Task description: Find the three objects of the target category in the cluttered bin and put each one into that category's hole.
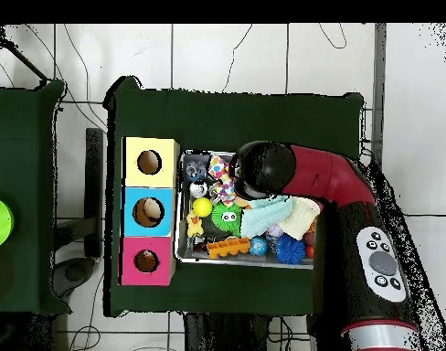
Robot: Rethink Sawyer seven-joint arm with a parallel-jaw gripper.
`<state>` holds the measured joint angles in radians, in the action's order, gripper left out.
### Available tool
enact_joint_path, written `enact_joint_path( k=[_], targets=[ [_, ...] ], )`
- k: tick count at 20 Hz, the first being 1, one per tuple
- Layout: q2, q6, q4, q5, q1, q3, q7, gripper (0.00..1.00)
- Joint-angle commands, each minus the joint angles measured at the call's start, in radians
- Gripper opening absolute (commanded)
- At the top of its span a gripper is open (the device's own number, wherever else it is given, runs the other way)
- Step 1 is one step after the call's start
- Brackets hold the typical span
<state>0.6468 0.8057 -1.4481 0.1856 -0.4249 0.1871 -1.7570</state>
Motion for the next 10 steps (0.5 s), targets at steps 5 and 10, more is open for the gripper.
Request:
enact_joint_path(
  k=[5,10],
  targets=[
    [0.007,-0.028,-0.153,0.035,0.022,0.093,0.052,1.0],
    [-0.012,-0.098,-0.185,0.051,0.048,0.081,0.013,1.0]
  ],
)
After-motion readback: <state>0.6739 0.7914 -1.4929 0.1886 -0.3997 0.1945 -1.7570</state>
